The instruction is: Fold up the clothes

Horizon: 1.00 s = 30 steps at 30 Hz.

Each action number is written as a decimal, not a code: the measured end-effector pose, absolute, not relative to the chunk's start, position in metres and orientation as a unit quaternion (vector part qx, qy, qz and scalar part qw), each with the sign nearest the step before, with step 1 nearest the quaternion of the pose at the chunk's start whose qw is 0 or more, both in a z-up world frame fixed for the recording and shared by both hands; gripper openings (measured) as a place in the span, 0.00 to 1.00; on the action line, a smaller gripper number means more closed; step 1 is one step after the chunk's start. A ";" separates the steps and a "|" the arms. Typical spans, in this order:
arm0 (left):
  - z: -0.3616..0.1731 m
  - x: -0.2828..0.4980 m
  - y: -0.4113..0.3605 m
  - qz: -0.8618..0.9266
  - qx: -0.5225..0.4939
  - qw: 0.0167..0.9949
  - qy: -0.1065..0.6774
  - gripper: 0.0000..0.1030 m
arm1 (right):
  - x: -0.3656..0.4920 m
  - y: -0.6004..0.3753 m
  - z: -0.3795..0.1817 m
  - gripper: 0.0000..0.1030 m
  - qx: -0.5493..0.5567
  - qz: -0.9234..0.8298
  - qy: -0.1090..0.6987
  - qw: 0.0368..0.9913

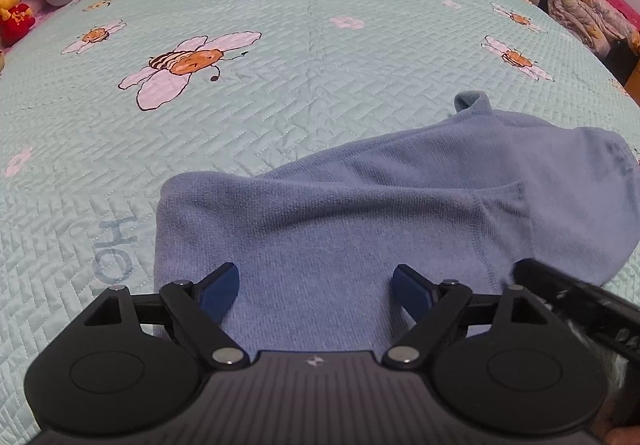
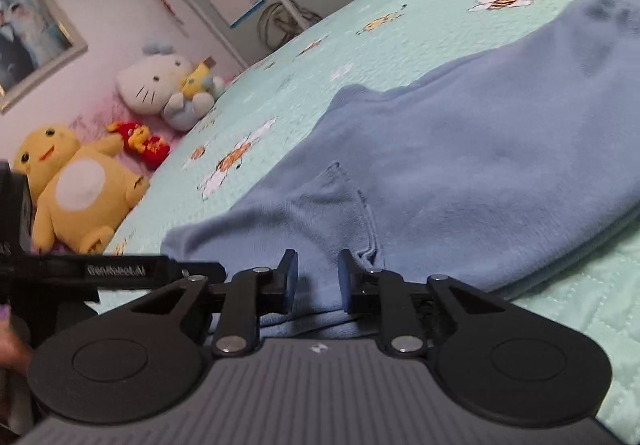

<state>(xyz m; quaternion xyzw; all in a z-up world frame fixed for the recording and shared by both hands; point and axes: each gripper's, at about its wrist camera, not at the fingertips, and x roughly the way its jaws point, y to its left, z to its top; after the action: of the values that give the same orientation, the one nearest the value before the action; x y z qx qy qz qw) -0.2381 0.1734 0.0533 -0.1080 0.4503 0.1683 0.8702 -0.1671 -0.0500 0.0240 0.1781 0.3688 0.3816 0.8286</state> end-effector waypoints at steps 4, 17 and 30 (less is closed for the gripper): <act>0.052 -0.236 0.172 0.169 -0.108 0.870 0.450 0.88 | -0.182 -0.050 0.045 0.28 0.169 0.392 0.338 0.839; 0.053 -0.236 0.177 0.165 -0.128 0.870 0.447 0.90 | -0.176 -0.064 0.036 0.36 0.218 0.396 0.352 0.820; 0.087 -0.243 0.156 0.094 -0.175 0.909 0.367 0.88 | -0.169 -0.124 0.011 0.40 0.368 0.379 0.328 0.783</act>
<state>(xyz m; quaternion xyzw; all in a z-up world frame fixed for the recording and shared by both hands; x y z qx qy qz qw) -0.2429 0.1562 0.0872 -0.1753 0.3672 0.0937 0.9087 -0.1692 -0.1244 0.0107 0.3680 0.3280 0.3793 0.7830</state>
